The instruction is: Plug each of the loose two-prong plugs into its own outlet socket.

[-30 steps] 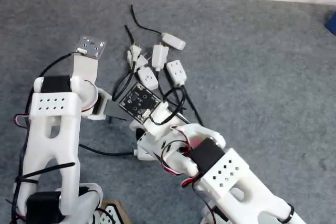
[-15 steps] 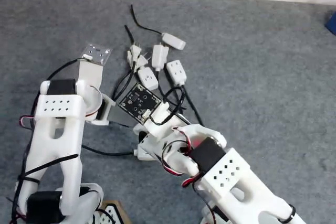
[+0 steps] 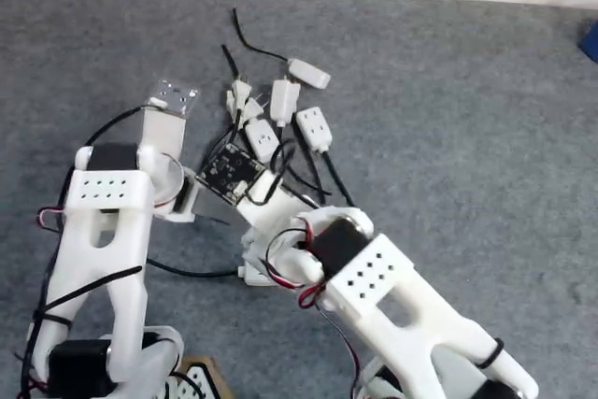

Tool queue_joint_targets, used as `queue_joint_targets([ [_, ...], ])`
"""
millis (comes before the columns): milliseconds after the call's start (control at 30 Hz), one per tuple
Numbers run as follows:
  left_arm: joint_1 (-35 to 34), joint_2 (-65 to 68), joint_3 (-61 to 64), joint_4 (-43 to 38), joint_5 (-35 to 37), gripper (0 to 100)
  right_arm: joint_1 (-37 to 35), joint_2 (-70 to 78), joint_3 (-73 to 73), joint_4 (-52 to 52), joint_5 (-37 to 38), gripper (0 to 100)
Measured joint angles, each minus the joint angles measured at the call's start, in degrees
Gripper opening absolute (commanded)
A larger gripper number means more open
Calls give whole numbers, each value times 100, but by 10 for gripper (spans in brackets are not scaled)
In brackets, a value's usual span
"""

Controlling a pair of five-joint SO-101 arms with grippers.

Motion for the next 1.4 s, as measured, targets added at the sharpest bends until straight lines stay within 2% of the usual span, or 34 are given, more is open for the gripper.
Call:
queue_joint_targets([
  [133,-519,0,-105,-35,-18,510,0,466,-9,413,554,8],
  [367,-571,0,-105,-35,-281,510,-264,659,-246,809,1899,8],
  [700,-571,0,-105,-211,-281,510,-378,659,-765,870,2303,8],
  [933,-571,0,-105,-211,-281,510,-747,730,-844,879,2303,8],
  [1100,-571,0,35,-211,-281,510,-756,1178,-853,879,2268,8],
  [1167,-571,0,88,-211,-281,510,-651,1196,-853,703,1916,8],
  [1300,-571,0,26,-211,-35,510,-264,1011,-826,-9,659,8],
  [1400,-571,0,-185,-167,211,510,-132,624,-431,-519,167,8],
])
